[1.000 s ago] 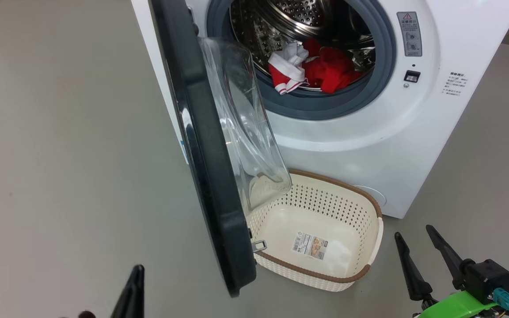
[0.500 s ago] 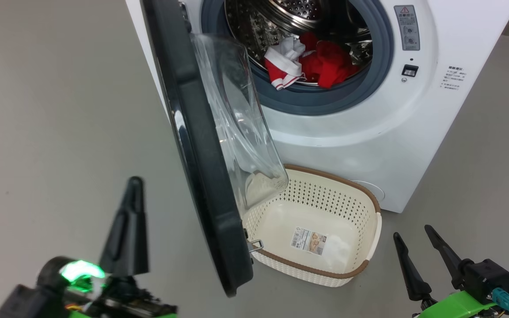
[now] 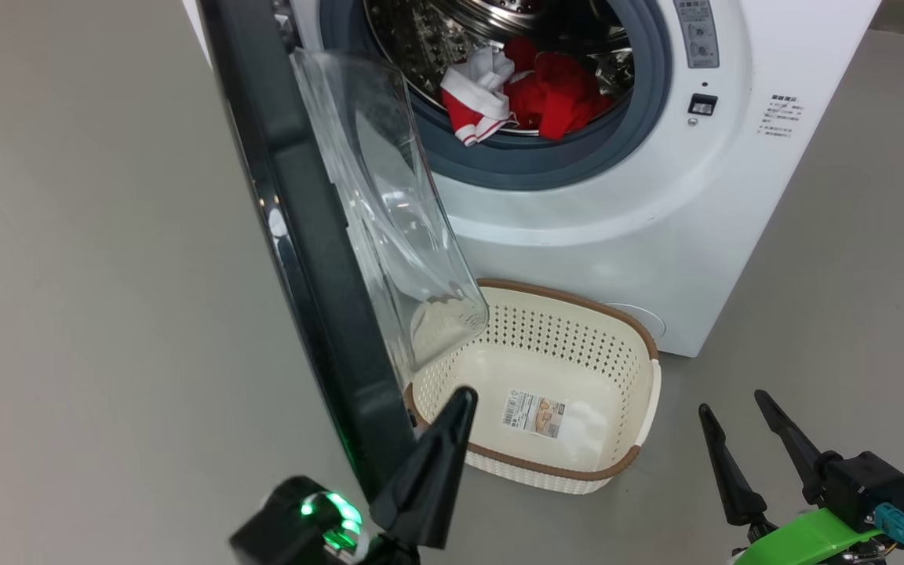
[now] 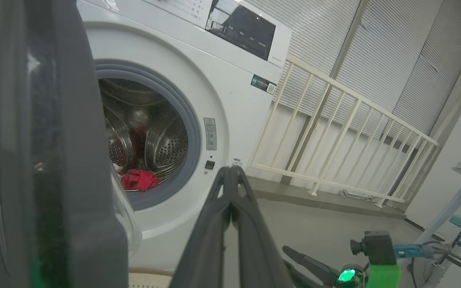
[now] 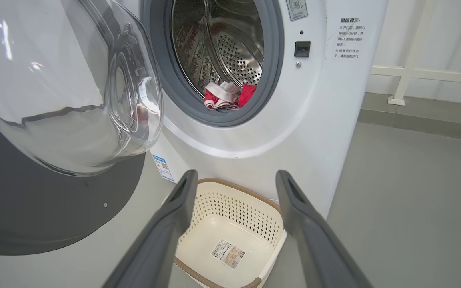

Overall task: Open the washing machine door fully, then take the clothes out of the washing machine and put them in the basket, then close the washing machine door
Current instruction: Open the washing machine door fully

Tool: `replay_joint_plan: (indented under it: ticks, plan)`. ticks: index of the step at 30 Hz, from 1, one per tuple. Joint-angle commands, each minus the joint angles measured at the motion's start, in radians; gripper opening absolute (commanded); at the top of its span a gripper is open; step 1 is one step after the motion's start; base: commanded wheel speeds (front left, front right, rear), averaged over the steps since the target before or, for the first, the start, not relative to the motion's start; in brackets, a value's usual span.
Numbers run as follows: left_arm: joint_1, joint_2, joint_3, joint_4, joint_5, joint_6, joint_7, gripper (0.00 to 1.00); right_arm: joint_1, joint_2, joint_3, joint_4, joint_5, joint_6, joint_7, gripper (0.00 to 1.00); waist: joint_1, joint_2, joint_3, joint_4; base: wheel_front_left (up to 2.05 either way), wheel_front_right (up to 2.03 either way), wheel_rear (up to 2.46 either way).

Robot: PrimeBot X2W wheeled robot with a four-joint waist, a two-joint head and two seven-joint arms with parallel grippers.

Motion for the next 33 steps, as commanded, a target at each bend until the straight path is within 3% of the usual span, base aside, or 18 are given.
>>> replay_joint_plan:
  ticks: [1, 12, 20, 33]
  plan:
    - [-0.023, 0.005, 0.022, -0.006, -0.005, -0.006, -0.005, 0.00, -0.031, -0.018, 0.027, -0.025, -0.004, 0.005, -0.012, 1.00, 0.0000, 0.0000, 0.002, -0.003, 0.00, 0.00, 0.00]
    - [-0.040, 0.005, 0.024, 0.196, -0.085, 0.007, -0.005, 0.00, -0.028, -0.016, 0.025, -0.024, -0.002, 0.005, -0.012, 1.00, 0.0000, 0.0000, 0.001, -0.001, 0.00, 0.00, 0.00]
    - [-0.057, 0.005, 0.057, 0.241, -0.124, 0.021, -0.005, 0.00, -0.036, -0.020, 0.025, -0.026, 0.000, 0.005, -0.012, 1.00, 0.0000, 0.0000, 0.007, 0.008, 0.00, 0.00, 0.00]
    - [-0.010, 0.005, 0.133, 0.225, -0.095, 0.041, -0.005, 0.00, -0.028, -0.021, 0.025, -0.028, 0.000, 0.005, -0.012, 1.00, 0.0000, 0.0000, 0.005, 0.025, 0.00, 0.00, 0.00]
